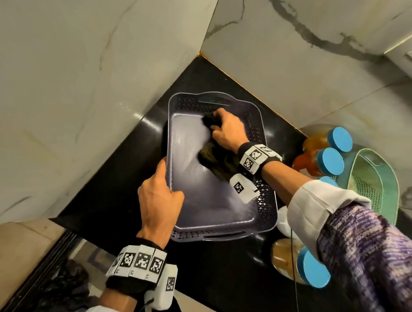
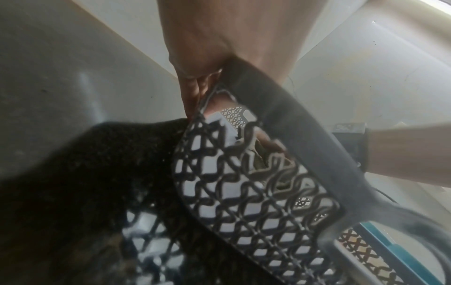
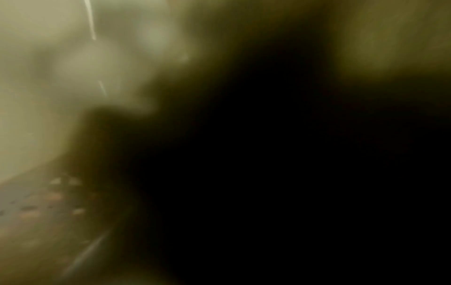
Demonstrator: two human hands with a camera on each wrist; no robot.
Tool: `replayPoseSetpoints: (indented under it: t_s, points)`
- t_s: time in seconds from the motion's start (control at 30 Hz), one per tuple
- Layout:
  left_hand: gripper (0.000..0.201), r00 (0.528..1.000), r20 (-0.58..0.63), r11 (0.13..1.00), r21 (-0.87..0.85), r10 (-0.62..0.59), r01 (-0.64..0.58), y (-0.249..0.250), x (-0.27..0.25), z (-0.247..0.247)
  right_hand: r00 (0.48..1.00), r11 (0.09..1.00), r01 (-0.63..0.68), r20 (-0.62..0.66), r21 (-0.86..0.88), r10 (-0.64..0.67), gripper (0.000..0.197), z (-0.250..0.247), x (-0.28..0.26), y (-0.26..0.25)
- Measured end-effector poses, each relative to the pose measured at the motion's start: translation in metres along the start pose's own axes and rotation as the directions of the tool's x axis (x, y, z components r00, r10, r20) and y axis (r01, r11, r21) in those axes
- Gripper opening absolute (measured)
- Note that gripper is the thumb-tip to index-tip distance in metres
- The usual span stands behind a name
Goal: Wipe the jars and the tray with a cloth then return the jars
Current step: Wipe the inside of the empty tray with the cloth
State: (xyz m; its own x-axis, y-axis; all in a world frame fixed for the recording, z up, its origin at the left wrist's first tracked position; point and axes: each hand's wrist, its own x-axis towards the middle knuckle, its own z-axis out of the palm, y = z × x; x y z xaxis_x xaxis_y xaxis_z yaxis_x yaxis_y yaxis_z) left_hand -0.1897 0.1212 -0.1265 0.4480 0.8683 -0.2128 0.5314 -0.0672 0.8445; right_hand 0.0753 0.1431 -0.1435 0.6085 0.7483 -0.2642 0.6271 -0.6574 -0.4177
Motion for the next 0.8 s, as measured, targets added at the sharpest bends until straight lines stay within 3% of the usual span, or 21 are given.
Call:
replayPoseSetpoints:
  t_s: [0.1,0.23,0.33,0.43,0.53,0.63,0.7,0.8]
  points:
    - [0.079,1.000,-0.017,1.000,0.002,0.008,-0.008,0.000,0.000,0.001,0.985,0.986,0.160,0.065,0.040,-0.163,0.035,0.020,-0.005,-0.027]
    - [0.069,0.998,-0.053,1.000,-0.013,-0.016,0.016,-0.001,0.002,0.003,0.903,0.934,0.356,0.244,0.038,-0.354,0.048,0.030,-0.034,-0.061]
    - [0.066,0.995,-0.098,0.999,-0.032,-0.033,0.030,0.002,0.001,0.006,0.780,0.868,0.496,0.420,0.036,-0.463,0.049,0.025,-0.084,-0.061]
    - [0.071,0.993,-0.103,0.998,-0.046,-0.056,0.051,0.002,0.001,0.007,0.626,0.784,0.615,0.657,-0.083,-0.420,0.041,0.016,-0.144,-0.050]
    - [0.075,0.996,-0.079,0.999,-0.015,-0.041,0.040,0.004,-0.001,0.006,0.537,0.673,0.730,0.713,-0.124,-0.451,0.040,0.013,-0.161,-0.040]
    - [0.076,0.998,-0.067,1.000,0.015,-0.006,0.007,0.002,0.000,0.005,0.561,0.603,0.773,0.657,-0.197,-0.504,0.056,0.015,-0.134,-0.038]
    - [0.074,0.998,-0.060,1.000,0.028,-0.007,0.009,0.000,0.001,0.005,0.639,0.653,0.724,0.573,-0.222,-0.513,0.064,0.011,-0.110,-0.038]
    - [0.073,0.997,-0.073,1.000,0.012,-0.026,0.027,0.001,0.000,0.004,0.781,0.779,0.588,0.403,-0.217,-0.477,0.055,-0.001,-0.061,-0.037]
